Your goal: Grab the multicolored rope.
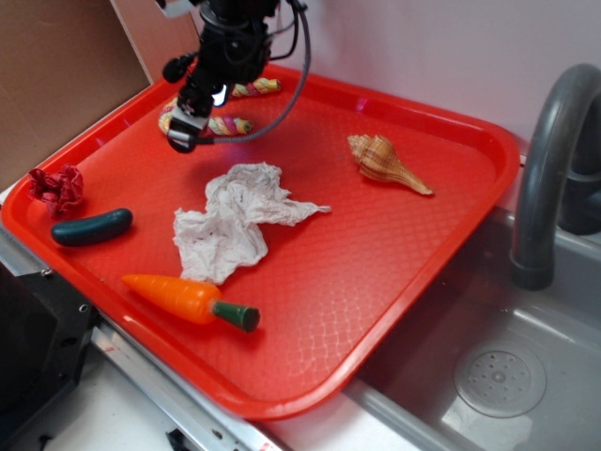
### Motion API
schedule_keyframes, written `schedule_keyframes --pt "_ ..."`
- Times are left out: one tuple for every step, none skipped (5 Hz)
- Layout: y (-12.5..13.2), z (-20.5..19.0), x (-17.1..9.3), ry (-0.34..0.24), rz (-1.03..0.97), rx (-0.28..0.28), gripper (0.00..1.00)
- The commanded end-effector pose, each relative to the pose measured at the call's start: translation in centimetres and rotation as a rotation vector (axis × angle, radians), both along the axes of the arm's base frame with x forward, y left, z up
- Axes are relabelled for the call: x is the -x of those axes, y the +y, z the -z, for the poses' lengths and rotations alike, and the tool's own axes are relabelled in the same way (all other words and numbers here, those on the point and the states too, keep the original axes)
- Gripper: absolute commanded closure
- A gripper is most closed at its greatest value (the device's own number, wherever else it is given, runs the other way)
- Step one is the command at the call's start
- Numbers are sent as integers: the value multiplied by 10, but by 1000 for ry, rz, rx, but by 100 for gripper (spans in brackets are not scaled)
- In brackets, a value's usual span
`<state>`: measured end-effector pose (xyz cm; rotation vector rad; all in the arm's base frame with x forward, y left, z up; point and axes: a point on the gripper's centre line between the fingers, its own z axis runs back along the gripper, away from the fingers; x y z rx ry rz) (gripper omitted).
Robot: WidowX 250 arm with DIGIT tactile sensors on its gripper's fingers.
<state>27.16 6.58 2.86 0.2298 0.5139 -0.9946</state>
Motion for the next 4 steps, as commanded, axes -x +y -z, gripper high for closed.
schedule_keyframes --pt "5 4 2 -94 7 -18 0" --pt "6 10 2 -185 -40 9 0" --pt "7 18 -2 -234 -73 62 100" --pt "4 21 -6 -273 -95 62 100"
